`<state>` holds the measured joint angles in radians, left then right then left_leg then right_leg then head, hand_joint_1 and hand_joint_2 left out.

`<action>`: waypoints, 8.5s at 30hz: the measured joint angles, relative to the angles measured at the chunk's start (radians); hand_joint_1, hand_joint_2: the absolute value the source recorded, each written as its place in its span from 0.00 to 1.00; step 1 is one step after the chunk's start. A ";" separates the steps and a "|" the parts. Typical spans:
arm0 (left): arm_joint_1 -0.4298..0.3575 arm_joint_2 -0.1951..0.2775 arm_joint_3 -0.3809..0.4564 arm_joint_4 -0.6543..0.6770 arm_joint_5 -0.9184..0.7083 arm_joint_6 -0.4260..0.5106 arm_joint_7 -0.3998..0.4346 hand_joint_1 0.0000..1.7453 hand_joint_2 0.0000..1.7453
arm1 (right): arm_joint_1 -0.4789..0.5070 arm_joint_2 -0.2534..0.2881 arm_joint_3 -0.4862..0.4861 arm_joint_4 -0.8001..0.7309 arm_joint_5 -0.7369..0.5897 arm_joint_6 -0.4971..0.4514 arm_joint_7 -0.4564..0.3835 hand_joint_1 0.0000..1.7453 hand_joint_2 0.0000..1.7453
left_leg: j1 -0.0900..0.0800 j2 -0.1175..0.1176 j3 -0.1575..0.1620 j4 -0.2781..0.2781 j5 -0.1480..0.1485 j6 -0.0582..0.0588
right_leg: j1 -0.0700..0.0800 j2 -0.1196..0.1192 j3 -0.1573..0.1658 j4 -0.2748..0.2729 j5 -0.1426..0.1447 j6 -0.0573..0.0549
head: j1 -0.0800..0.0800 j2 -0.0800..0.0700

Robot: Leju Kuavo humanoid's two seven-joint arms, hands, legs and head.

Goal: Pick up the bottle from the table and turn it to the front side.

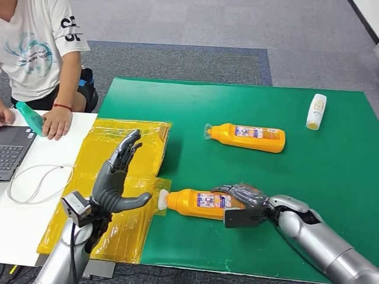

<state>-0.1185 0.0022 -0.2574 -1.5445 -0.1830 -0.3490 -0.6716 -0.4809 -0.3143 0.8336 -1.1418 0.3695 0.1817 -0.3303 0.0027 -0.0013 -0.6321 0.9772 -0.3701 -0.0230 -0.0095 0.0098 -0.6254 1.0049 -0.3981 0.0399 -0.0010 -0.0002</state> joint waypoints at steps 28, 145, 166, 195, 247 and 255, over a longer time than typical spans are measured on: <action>0.065 0.003 0.028 -0.047 -0.013 0.047 0.019 0.00 1.00 | 0.269 0.249 -0.542 -0.096 -0.433 0.237 -0.074 1.00 1.00 | 0.000 0.000 -0.002 0.000 -0.001 0.000 | 0.000 0.000 -0.002 0.000 -0.001 0.000 | 0.000 0.000; -0.243 0.201 -0.283 0.291 0.299 -0.400 0.062 0.00 1.00 | 0.181 0.429 -0.267 -0.131 0.139 -0.139 -0.057 1.00 1.00 | 0.000 0.000 -0.003 0.000 0.000 -0.001 | 0.000 0.000 -0.004 0.001 -0.001 -0.001 | 0.000 0.000; -0.245 0.246 -0.288 0.202 0.230 -0.340 0.074 0.00 1.00 | 0.138 0.446 -0.266 -0.069 0.146 -0.133 -0.065 1.00 1.00 | 0.000 0.000 -0.003 0.000 0.000 -0.001 | 0.000 0.001 -0.005 0.001 -0.001 -0.002 | 0.000 0.000; -0.212 0.264 -0.305 0.093 0.080 -0.208 0.047 0.00 1.00 | 0.136 0.450 -0.271 -0.032 0.150 -0.134 -0.060 1.00 1.00 | 0.000 0.001 -0.003 0.000 0.000 -0.002 | 0.001 0.001 -0.006 0.001 -0.001 -0.002 | 0.000 0.000; -0.126 0.307 -0.293 -0.089 0.074 -0.189 -0.024 0.00 0.00 | 0.262 0.369 -0.666 -0.042 -0.137 0.042 -0.166 1.00 1.00 | 0.000 -0.002 -0.005 0.000 0.000 -0.001 | 0.000 -0.002 -0.005 0.000 -0.001 -0.001 | 0.000 0.000; -0.111 0.308 -0.279 -0.089 0.074 -0.190 -0.021 0.00 0.00 | 0.279 0.367 -0.677 -0.103 -0.143 0.049 -0.169 1.00 1.00 | 0.000 -0.002 -0.004 0.000 0.000 -0.001 | 0.000 -0.002 -0.005 0.000 -0.001 -0.001 | 0.000 0.000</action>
<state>-0.2294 0.3098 -0.5367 -1.6331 -0.1091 -0.5386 -0.6928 -0.2016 0.0526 0.1567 -1.2447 0.2264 0.2308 -0.4994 0.0024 -0.0031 -0.6366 0.9774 -0.3702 -0.0239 -0.0096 0.0081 -0.6304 1.0052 -0.3993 0.0387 -0.0011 -0.0003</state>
